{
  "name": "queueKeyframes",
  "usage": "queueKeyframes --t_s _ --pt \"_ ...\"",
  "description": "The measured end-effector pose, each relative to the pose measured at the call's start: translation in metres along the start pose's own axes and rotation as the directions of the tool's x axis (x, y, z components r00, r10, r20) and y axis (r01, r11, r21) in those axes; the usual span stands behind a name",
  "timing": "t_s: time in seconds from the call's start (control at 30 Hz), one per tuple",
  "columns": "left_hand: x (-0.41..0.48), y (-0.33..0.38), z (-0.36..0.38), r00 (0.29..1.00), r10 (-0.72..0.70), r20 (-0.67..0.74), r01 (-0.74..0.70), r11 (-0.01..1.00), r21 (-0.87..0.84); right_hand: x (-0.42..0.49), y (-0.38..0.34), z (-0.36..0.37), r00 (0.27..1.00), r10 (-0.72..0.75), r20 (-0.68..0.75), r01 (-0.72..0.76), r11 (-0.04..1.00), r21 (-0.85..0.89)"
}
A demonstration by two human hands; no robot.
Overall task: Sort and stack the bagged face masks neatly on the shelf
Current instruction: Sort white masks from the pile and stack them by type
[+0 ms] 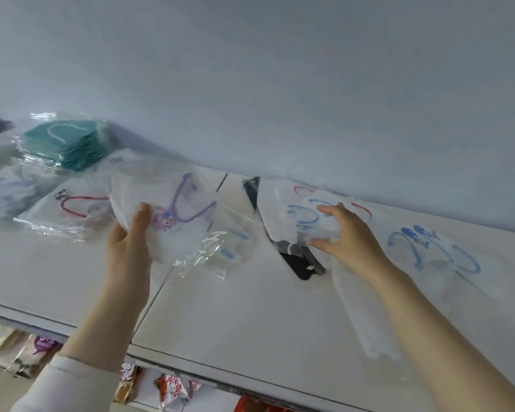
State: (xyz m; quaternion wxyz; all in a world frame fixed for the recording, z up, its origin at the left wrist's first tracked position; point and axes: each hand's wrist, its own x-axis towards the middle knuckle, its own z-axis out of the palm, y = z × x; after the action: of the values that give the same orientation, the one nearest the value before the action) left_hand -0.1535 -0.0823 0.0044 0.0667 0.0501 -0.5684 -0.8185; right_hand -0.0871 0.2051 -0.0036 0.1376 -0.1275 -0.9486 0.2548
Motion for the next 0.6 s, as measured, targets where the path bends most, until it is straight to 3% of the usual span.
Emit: queueKeyframes --t_s 0.13,0.2,0.3,0.37,0.47,0.53,0.6 --pt "0.013 -0.010 0.012 0.992 -0.085 0.096 0.084 0.996 0.015 0.007 0.002 0.009 0.978 0.074 0.194 -0.032 0.977 -0.211" --pt "0.015 -0.015 0.017 0.981 -0.120 0.151 0.118 0.993 0.025 0.000 0.006 0.013 0.992 0.022 0.124 0.014 0.960 -0.281" --pt "0.019 -0.019 0.019 0.971 -0.156 0.180 0.151 0.988 0.041 -0.016 0.007 0.010 0.979 -0.169 -0.110 0.130 0.945 -0.301" --pt "0.021 -0.019 0.019 0.972 -0.154 0.180 0.148 0.988 0.044 -0.021 0.005 0.001 0.931 -0.202 -0.305 0.146 0.969 -0.199" --pt "0.024 -0.013 0.021 0.979 -0.122 0.166 0.118 0.992 0.031 -0.013 0.001 -0.020 0.811 0.023 -0.585 0.025 0.997 0.074" --pt "0.027 -0.008 0.025 0.980 -0.101 0.170 0.099 0.995 0.020 0.000 0.007 -0.034 0.709 0.197 -0.677 -0.039 0.969 0.242" --pt "0.029 -0.004 0.031 0.981 -0.083 0.175 0.083 0.997 0.007 0.015 0.020 -0.047 0.643 0.363 -0.674 -0.083 0.908 0.410"
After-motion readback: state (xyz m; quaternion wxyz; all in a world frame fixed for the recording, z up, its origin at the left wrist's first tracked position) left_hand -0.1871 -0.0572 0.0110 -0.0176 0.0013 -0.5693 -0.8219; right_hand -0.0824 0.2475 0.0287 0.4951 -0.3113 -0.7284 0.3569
